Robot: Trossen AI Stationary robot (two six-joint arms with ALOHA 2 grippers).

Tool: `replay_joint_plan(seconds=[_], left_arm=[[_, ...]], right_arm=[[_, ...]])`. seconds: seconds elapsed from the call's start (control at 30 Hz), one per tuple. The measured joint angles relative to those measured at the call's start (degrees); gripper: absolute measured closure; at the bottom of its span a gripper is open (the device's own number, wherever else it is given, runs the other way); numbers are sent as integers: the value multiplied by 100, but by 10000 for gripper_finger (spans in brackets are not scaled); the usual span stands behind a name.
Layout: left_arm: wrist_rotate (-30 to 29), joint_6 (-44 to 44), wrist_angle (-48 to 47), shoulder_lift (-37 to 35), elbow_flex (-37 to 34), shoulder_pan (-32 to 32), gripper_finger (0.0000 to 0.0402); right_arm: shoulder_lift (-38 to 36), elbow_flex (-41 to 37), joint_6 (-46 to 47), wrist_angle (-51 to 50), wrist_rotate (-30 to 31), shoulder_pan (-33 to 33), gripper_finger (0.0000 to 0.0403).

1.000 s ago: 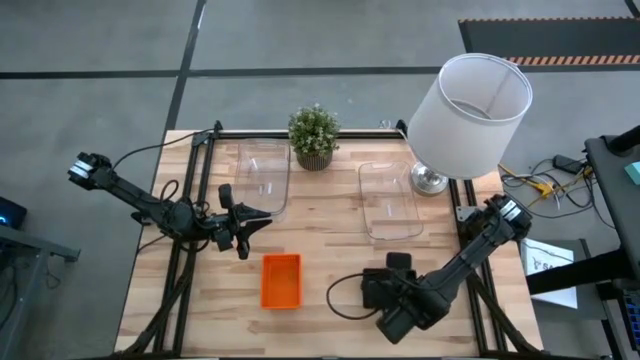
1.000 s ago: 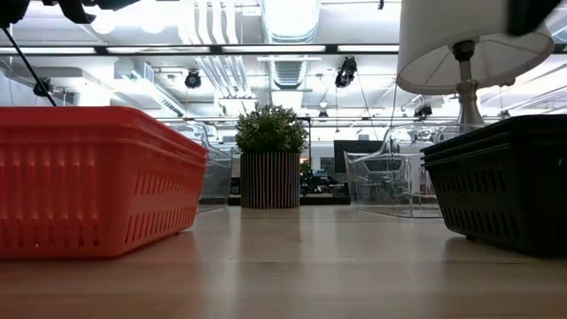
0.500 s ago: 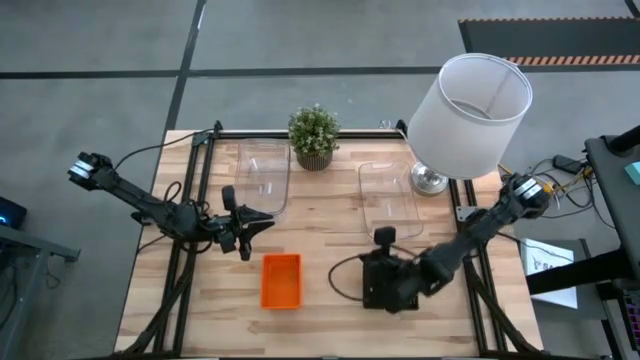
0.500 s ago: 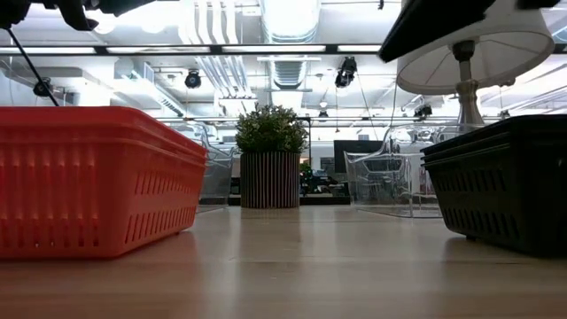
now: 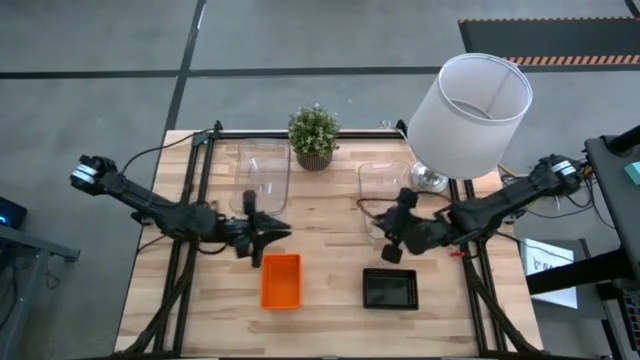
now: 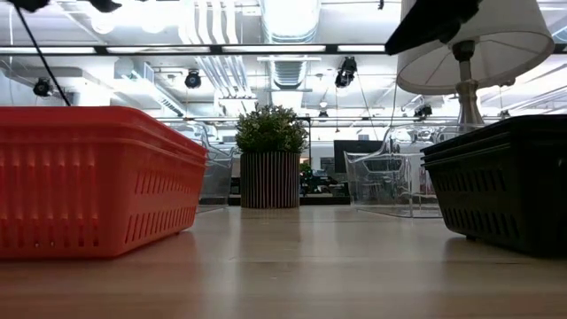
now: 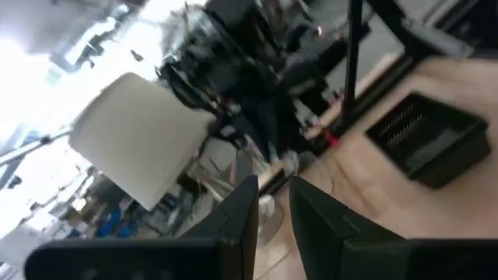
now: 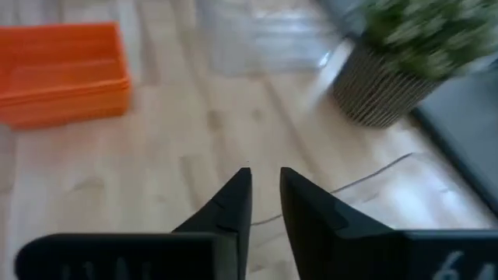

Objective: Stack baskets by color
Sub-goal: Stack the right transparent bin on the left transparent bins

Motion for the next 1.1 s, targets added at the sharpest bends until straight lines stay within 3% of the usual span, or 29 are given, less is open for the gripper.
replay_joint_plan(seconds=[0.1, 0.23, 0.37, 0.53, 0.77, 1.1], left_arm=[[530, -84, -467, 516, 511, 343, 343], [1209, -327, -1066, 1171, 1259, 871, 343], [1129, -466, -1801, 1697, 1809, 1183, 343], [731, -626, -1933, 1930, 2023, 1346, 343], [391, -623, -1923, 1611, 1944, 1391, 343], [347, -617, -2010, 442, 1321, 1394, 343]], right_arm=[[-439, -408, -418, 521, 272, 0, 314], [-903, -1329, -1209, 2129, 287, -40, 283], [-1206, -1928, -1190, 3065, 295, -103, 258], [-1330, -1975, -505, 3080, 341, -193, 243], [-1099, -1345, -90, 2228, 292, -217, 258], [-104, 30, 1791, -580, 108, -668, 258]])
